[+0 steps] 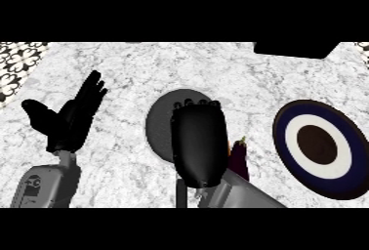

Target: Pick the croissant from the plate and place it in the pan

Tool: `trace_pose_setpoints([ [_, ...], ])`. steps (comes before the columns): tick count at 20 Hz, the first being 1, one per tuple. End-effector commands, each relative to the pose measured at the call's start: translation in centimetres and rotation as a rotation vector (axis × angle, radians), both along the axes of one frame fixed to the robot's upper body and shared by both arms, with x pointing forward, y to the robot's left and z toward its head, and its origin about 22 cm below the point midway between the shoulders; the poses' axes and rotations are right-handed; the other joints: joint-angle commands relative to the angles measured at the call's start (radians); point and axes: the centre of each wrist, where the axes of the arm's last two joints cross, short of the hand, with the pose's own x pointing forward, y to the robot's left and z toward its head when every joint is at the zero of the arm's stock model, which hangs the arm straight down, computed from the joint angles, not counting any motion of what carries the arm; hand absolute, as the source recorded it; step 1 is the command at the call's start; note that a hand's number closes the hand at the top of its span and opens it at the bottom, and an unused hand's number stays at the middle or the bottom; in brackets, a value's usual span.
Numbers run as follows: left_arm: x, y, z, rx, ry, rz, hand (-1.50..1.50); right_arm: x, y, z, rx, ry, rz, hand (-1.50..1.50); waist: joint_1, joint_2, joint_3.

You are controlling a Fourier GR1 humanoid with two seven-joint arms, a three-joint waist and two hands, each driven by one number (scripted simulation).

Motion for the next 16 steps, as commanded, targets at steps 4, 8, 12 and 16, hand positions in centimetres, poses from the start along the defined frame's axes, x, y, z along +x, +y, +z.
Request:
trace_pose_setpoints([
  [4,0.4,-0.5,0.2,-0.012,0.006,-0.001,0.0,-0.9,3.4,2.4,0.106,-0.07,-0.167,1.5,-0.007,0.008,0.002],
  [8,0.0,-0.2,-0.2,-0.006,0.0,0.022,0.0,-0.2,4.5,2.8,0.162,-0.065,-0.199,1.5,-0.024,0.01,0.003],
  [12,-0.4,0.1,-0.8,-0.006,-0.012,0.058,0.0,1.8,4.7,3.1,0.226,-0.075,-0.212,1.5,-0.047,0.014,0.004],
  [16,-0.5,1.8,-0.7,0.005,-0.02,0.081,0.0,5.0,3.8,1.6,0.253,-0.066,-0.205,1.5,-0.07,0.019,0.005],
])
